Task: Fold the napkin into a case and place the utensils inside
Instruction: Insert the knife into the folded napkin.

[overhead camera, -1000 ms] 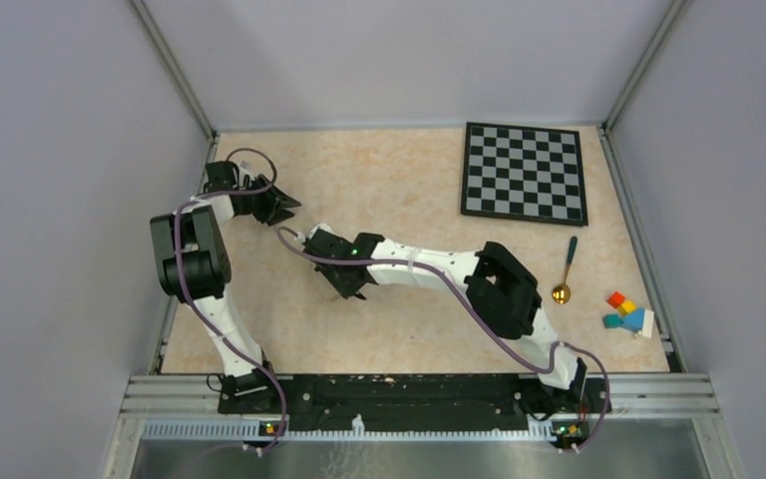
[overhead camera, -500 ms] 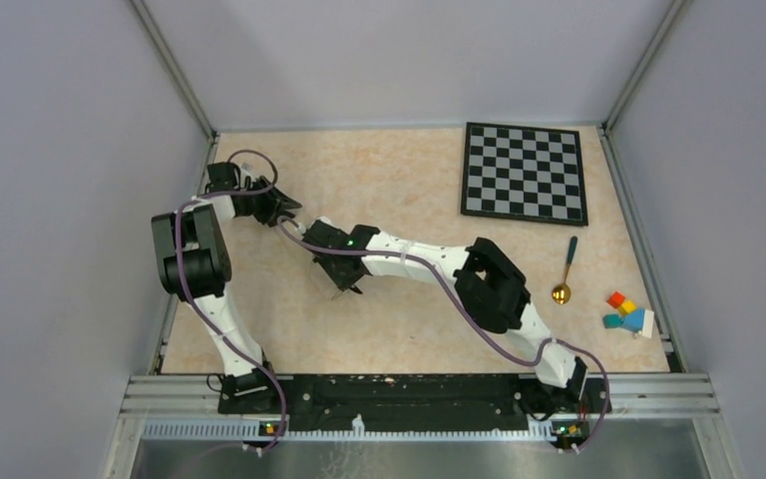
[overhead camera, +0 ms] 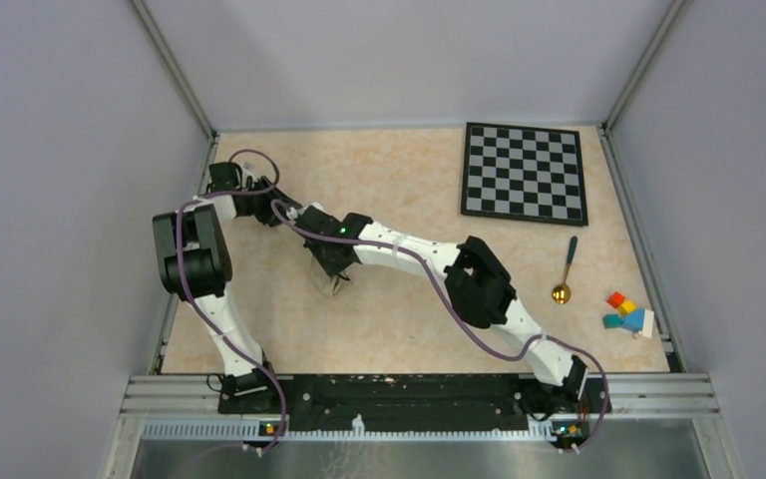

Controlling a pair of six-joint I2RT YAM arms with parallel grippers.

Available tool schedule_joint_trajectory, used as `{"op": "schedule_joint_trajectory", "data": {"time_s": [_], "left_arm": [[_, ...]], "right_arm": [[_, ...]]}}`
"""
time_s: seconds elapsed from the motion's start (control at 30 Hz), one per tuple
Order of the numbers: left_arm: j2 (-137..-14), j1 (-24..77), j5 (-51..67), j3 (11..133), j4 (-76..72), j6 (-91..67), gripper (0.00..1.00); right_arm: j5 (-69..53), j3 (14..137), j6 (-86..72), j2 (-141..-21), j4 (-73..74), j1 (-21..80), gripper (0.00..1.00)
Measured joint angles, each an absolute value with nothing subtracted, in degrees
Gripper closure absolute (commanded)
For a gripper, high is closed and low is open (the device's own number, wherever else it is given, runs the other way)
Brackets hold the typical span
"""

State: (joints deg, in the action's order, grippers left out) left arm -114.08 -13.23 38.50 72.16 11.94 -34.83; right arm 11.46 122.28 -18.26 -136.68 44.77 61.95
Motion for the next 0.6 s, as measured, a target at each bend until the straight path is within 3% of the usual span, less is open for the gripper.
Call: {"op": "schedule_joint_trajectory", "data": {"time_s": [0.6], "left_arm": [[-114.8, -13.0, 38.2, 71.8, 11.1, -34.5, 0.55]], "right_arm": [[11.3, 128.2, -18.3, -141.0, 45.5, 60.1, 1.0]]}}
